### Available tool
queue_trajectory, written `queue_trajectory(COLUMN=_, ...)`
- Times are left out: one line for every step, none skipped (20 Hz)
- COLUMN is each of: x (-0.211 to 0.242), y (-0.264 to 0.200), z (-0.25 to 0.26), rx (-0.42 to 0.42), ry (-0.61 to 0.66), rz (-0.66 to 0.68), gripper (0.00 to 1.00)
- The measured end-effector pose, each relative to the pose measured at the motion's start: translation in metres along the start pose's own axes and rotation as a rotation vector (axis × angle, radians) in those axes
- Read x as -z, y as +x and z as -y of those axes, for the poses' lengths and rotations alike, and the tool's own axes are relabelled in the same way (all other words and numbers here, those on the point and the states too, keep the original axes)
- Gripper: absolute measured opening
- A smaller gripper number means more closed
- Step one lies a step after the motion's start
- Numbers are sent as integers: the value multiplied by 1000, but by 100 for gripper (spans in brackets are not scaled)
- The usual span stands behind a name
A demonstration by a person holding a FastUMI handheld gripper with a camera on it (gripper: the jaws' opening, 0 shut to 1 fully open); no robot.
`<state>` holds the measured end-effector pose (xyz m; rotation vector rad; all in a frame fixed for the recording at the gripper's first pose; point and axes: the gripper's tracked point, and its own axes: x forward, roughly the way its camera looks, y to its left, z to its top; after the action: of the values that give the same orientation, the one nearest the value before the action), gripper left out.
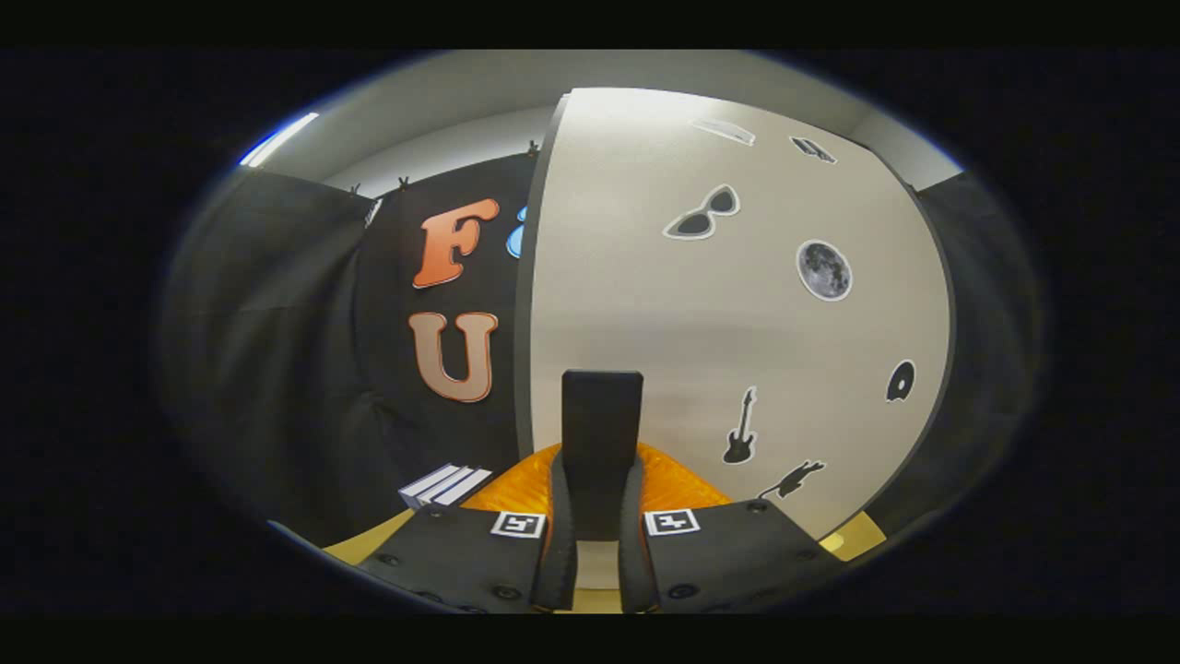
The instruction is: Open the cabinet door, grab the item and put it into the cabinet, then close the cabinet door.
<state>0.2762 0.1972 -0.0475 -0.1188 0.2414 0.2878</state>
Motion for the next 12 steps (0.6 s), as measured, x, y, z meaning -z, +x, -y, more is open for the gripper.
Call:
queue_trajectory(x=0, y=-7, z=-2, rx=-20, ry=4, rz=-3, gripper=26)
queue_trajectory(x=1, y=-14, z=-3, rx=-40, ry=8, rz=-6, gripper=26)
queue_trajectory(x=0, y=-20, z=-2, rx=-60, ry=9, rz=-7, gripper=26)
queue_trajectory(x=0, y=-24, z=-1, rx=-80, ry=10, rz=-9, gripper=26)
queue_trajectory(x=0, y=-28, z=-2, rx=-102, ry=11, rz=-9, gripper=26)
queue_trajectory(x=0, y=-34, z=-2, rx=-121, ry=14, rz=-9, gripper=26)
queue_trajectory(x=0, y=-41, z=-3, rx=-142, ry=15, rz=-10, gripper=26)
queue_trajectory(x=0, y=-49, z=-2, rx=-163, ry=18, rz=-12, gripper=26)
queue_trajectory(x=2, y=-58, z=-3, rx=-183, ry=22, rz=-13, gripper=26)
queue_trajectory(x=2, y=-65, z=-1, rx=-203, ry=23, rz=-16, gripper=26)
queue_trajectory(x=2, y=-73, z=1, rx=-223, ry=22, rz=-18, gripper=26)
queue_trajectory(x=3, y=-82, z=3, rx=-244, ry=20, rz=-21, gripper=26)
